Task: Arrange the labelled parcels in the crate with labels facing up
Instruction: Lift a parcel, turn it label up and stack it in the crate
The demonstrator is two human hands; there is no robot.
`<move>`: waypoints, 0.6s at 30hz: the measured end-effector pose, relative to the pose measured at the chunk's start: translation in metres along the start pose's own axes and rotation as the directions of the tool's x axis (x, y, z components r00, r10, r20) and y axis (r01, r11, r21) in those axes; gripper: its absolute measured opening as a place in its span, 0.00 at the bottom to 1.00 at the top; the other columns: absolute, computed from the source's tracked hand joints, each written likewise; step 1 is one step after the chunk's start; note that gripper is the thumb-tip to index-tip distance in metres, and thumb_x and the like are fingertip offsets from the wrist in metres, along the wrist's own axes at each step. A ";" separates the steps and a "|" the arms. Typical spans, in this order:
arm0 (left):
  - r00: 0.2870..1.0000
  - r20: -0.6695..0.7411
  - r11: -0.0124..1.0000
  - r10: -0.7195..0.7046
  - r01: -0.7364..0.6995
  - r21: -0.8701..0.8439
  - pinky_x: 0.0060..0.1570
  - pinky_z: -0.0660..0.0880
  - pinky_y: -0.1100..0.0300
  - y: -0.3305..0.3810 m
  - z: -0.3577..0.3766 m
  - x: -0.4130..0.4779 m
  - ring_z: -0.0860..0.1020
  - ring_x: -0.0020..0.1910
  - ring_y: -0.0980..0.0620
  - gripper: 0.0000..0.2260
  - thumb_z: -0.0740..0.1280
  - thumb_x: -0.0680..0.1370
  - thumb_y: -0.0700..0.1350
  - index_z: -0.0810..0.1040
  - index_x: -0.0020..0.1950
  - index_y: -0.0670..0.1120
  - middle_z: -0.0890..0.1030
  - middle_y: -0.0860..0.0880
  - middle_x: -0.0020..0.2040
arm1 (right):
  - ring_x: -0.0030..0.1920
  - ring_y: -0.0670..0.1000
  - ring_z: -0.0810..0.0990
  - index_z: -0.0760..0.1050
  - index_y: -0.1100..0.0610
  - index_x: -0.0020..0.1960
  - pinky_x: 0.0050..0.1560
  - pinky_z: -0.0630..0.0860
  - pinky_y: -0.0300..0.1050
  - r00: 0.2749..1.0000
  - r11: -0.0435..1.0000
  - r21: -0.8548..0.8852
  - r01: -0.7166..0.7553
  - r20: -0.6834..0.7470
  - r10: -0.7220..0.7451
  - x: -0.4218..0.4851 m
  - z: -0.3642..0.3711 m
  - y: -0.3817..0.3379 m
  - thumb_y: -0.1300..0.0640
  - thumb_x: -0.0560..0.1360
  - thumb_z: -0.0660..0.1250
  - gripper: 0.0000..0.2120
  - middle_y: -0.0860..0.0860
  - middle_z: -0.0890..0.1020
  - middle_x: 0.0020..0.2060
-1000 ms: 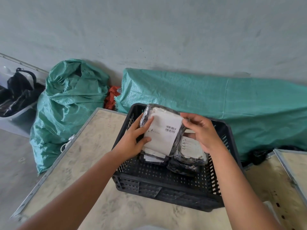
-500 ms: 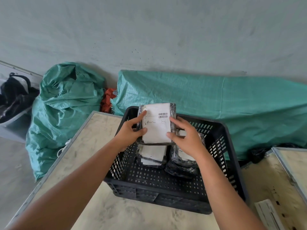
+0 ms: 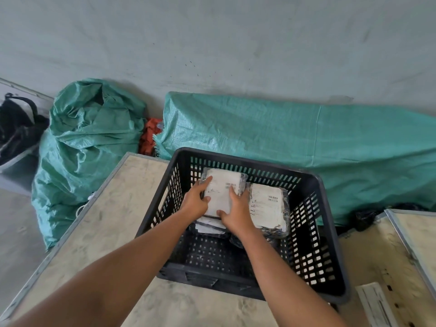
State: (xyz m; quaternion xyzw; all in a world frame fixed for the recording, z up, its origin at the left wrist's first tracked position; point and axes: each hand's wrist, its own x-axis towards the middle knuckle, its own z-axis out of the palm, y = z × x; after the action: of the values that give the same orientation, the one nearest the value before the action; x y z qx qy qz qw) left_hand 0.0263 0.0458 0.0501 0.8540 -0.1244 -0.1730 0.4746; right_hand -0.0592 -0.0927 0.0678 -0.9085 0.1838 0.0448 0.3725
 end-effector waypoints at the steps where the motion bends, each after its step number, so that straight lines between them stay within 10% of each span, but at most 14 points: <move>1: 1.000 0.003 1.000 0.020 -0.020 0.000 0.39 0.70 0.82 -0.006 0.002 0.000 0.71 0.71 0.49 0.32 0.66 0.81 0.34 0.64 0.80 0.58 0.59 0.44 0.82 | 0.82 0.63 0.46 0.49 0.56 0.84 0.80 0.52 0.57 1.000 0.999 -0.037 0.006 0.008 -0.006 0.001 0.003 0.001 0.54 0.77 0.74 0.46 0.63 0.41 0.82; 6: 0.996 0.091 0.997 0.012 -0.019 0.077 0.72 0.59 0.62 -0.020 -0.001 0.000 0.57 0.81 0.46 0.31 0.66 0.82 0.39 0.60 0.82 0.54 0.52 0.43 0.83 | 0.82 0.63 0.48 0.49 0.60 0.84 0.79 0.50 0.52 0.999 0.995 -0.101 0.003 0.051 0.003 0.003 0.003 0.008 0.53 0.78 0.72 0.44 0.62 0.37 0.81; 18: 0.984 0.176 0.960 0.026 -0.074 0.272 0.66 0.64 0.63 -0.018 0.004 -0.005 0.63 0.77 0.47 0.34 0.67 0.82 0.42 0.51 0.84 0.45 0.38 0.54 0.83 | 0.81 0.60 0.56 0.56 0.63 0.82 0.79 0.57 0.51 0.997 0.977 -0.215 0.016 0.072 -0.001 0.009 0.003 0.011 0.45 0.79 0.70 0.41 0.60 0.48 0.82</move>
State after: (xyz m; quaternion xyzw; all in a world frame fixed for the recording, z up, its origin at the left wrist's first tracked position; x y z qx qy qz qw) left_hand 0.0211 0.0536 0.0334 0.8906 -0.2092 -0.2142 0.3422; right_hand -0.0551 -0.1001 0.0561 -0.9421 0.1606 0.0952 0.2786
